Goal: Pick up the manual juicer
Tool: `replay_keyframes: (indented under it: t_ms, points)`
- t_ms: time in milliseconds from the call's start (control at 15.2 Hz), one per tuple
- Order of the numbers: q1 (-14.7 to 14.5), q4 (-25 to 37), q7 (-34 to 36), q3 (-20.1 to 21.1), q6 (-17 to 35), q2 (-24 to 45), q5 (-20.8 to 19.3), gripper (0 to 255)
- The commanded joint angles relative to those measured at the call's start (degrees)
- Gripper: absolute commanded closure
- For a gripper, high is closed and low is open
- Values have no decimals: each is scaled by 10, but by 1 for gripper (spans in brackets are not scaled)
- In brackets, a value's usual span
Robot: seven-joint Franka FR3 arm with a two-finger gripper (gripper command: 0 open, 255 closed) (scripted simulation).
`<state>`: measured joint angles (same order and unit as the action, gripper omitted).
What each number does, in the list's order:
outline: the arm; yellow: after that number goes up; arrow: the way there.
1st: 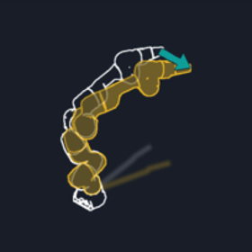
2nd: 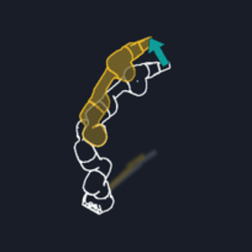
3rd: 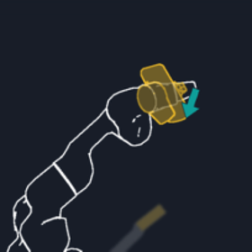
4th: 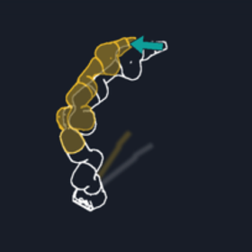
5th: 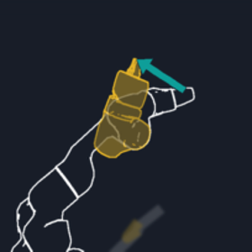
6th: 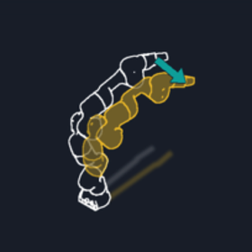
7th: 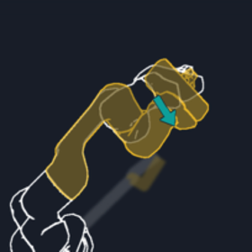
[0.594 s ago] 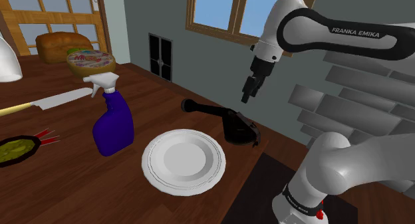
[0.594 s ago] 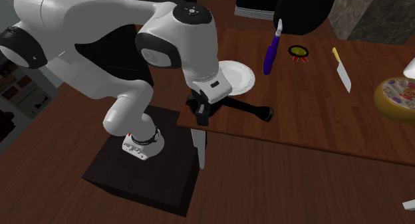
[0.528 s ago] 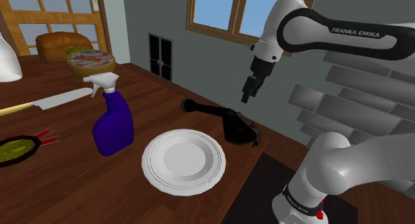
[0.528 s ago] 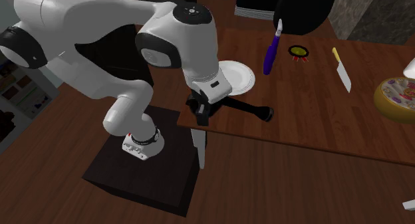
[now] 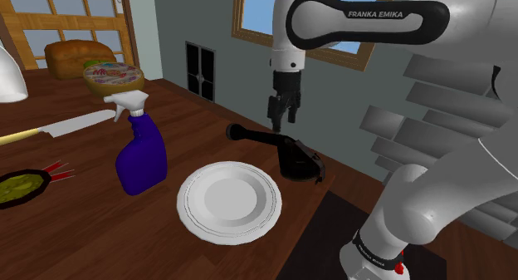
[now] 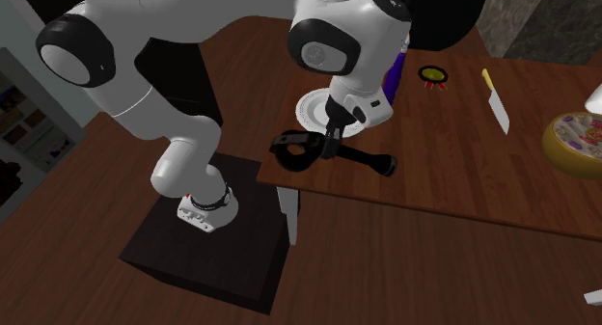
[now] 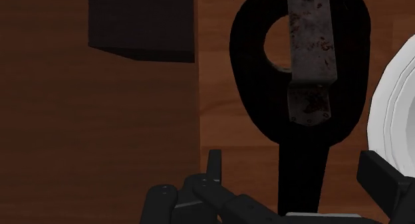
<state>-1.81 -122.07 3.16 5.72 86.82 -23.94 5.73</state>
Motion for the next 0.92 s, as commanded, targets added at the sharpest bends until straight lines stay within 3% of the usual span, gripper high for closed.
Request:
replay_keyframes:
  t_ms: [0, 660, 726, 858]
  points:
    - [-7, 58, 30, 19, -40, 64, 5, 0]
    - [-9, 1, 28, 22, 17, 67, 6, 0]
    - [-8, 1, 27, 22, 17, 66, 6, 255]
    - [-9, 1, 27, 22, 17, 66, 6, 255]
